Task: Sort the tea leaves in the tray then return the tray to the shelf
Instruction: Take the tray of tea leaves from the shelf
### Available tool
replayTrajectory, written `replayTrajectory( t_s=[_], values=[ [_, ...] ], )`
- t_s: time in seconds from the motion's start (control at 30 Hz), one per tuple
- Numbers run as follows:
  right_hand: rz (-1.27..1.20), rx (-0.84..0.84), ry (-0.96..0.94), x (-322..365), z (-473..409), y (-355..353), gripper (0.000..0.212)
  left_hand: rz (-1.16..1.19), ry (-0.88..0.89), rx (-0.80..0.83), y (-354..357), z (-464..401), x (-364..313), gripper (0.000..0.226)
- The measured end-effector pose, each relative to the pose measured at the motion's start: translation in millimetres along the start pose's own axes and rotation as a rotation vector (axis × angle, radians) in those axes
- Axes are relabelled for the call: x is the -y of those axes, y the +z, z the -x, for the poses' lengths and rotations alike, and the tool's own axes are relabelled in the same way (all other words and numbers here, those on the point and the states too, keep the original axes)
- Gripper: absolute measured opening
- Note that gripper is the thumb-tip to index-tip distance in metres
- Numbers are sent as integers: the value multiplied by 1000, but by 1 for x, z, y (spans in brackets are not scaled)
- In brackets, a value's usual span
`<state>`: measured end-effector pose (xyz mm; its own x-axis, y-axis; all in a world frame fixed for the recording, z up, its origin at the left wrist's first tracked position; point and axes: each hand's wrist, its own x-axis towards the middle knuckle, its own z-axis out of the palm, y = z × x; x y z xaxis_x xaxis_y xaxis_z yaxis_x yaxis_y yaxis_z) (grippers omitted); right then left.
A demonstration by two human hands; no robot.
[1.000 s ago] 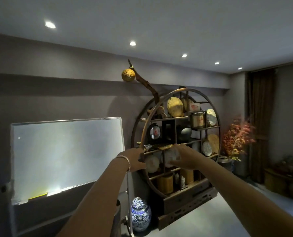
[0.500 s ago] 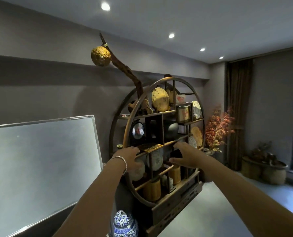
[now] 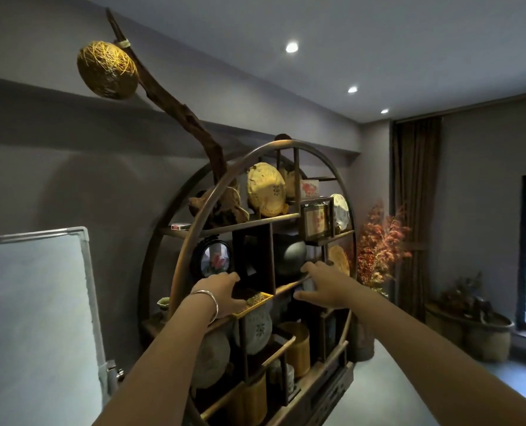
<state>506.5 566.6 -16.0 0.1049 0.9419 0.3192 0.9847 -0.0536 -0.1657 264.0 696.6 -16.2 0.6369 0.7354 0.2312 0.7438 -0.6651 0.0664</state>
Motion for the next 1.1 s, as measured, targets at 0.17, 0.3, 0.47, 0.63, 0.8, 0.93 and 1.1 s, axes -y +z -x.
replayTrajectory(
  t_s=[0.17,0.3,0.47,0.63,0.8,0.93,1.1],
  values=[
    [-26,-23,-4,-36,-76,22,75,-13,-27,20,29,-77,12,71],
    [-76,11,-25,-57,-130,45,75,65,-47,-1,53,-128,27,71],
    [-132,53,-68,-84,-195,84,74,171,-44,-46,103,-186,52,70],
    [-199,63,-136,-119,-268,132,70,281,-30,-146,159,-232,94,69],
    [-330,27,-205,-147,-332,193,62,425,-143,-183,206,-268,123,63],
    [-454,-14,-157,-170,-372,245,54,501,-266,-202,237,-288,138,49],
    [-509,-25,-37,-205,-408,305,16,624,-461,-146,273,-289,151,32]
  ],
)
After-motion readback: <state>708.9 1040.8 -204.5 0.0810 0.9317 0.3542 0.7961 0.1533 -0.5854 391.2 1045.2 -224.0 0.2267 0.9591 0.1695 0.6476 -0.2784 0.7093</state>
